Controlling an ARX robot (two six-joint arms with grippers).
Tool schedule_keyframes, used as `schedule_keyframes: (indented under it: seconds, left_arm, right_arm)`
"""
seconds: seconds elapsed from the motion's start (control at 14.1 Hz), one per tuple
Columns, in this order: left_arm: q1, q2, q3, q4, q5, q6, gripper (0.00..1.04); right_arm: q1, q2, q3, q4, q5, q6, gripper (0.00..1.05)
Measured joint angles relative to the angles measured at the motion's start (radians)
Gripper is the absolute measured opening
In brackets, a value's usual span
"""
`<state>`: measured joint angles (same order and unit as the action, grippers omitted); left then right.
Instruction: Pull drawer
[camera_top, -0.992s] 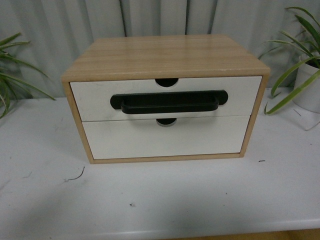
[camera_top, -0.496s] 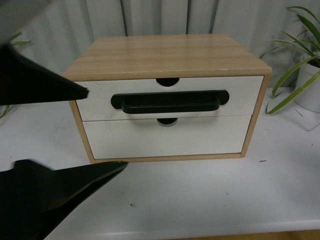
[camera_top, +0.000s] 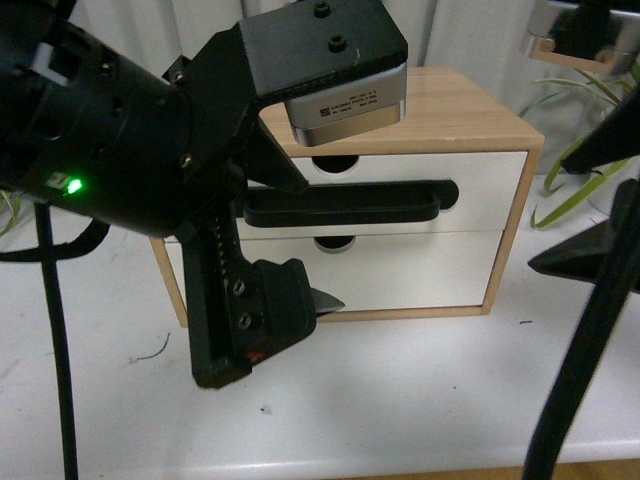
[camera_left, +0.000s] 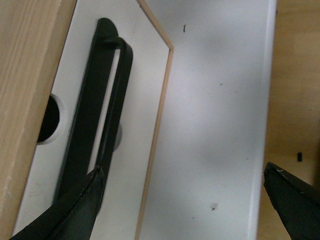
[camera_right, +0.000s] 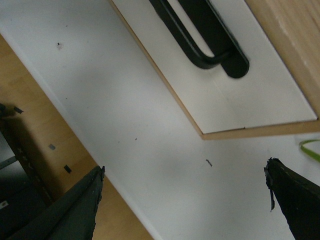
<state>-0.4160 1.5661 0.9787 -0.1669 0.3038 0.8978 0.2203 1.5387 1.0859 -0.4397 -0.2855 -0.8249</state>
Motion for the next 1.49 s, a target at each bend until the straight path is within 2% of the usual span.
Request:
schedule_keyframes:
  seconds: [0.14, 0.21, 0.35, 0.57, 0.92, 1.06, 1.49]
  left_arm:
    - [0.007, 0.077, 0.08, -0.035, -0.06, 0.074, 0.98]
    - [0.018, 0.152, 0.142, -0.071, -0.146, 0.158, 0.98]
    - [0.027, 0.187, 0.165, -0.083, -0.174, 0.193, 0.98]
    - [0.031, 0.198, 0.176, -0.124, -0.182, 0.21, 0.98]
    - [0.04, 0.232, 0.176, -0.109, -0.209, 0.215, 0.98]
    - [0.047, 0.234, 0.182, -0.123, -0.187, 0.232, 0.98]
    - [0.026, 0.234, 0.182, -0.124, -0.197, 0.236, 0.98]
  right_arm:
    - [0.012, 0.056, 0.078, -0.031, -0.009, -0.027, 0.98]
    - [0.024, 0.069, 0.105, -0.026, -0.012, -0.033, 0.98]
    - [0.029, 0.069, 0.103, -0.031, -0.026, -0.033, 0.98]
    - [0.027, 0.053, 0.096, -0.04, -0.028, -0.034, 0.98]
    - [0.037, 0.076, 0.124, -0.066, -0.037, -0.039, 0.98]
    - [0.092, 0.211, 0.232, -0.119, -0.047, -0.068, 0.98]
    - [0.115, 0.39, 0.418, -0.182, -0.032, -0.121, 0.98]
